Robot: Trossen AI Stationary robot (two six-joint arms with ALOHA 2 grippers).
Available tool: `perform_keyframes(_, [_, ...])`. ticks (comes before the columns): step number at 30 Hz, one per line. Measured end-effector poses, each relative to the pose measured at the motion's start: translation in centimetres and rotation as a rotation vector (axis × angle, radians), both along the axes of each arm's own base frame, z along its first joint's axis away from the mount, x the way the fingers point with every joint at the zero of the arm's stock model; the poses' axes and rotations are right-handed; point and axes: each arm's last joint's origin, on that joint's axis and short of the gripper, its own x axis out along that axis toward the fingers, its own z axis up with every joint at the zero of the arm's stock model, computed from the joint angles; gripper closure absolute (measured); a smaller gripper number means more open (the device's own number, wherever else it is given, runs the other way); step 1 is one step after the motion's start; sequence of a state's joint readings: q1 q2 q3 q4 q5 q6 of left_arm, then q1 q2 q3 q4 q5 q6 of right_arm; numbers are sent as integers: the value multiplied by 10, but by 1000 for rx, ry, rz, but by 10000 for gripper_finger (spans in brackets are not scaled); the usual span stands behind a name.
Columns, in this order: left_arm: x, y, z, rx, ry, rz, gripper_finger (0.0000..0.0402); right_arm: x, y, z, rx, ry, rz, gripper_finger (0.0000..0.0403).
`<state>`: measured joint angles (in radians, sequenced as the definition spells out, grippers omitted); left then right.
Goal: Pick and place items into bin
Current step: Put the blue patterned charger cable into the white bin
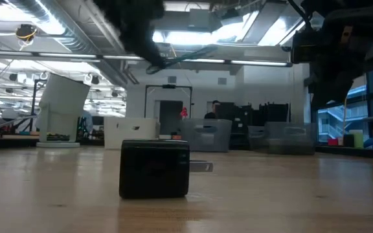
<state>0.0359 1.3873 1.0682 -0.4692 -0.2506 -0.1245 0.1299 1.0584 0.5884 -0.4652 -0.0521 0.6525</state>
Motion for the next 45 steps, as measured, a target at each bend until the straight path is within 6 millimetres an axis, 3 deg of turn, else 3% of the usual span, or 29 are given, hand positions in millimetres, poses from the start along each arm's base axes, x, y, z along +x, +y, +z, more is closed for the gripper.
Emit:
perform_keyframes(4, [-33,40,-1,-67,-82,358,394,1,-1,0,-3,-6,-35,394])
perform_keyframes(8, [-57,77,-20,-196,-93,648,394,1,-1,0,7,-4,-65,394])
perform_keyframes(13, [-79,111,-48,-340,-50,853,394,2,-2,1,0,-25,-141,394])
perform_keyframes(18, [-91,135,-58,-408,-51,958,394,5,-4,4,-10,-68,-218,394])
perform_keyframes(23, [-93,146,-63,-448,-71,970,389,6,-5,5,-7,-89,-282,394])
perform_keyframes(32, [-90,148,-61,-449,-114,975,383,7,-5,5,10,-91,-307,394])
perform_keyframes(45, [-87,150,-58,-473,-174,968,332,7,-5,5,10,-91,-307,394])
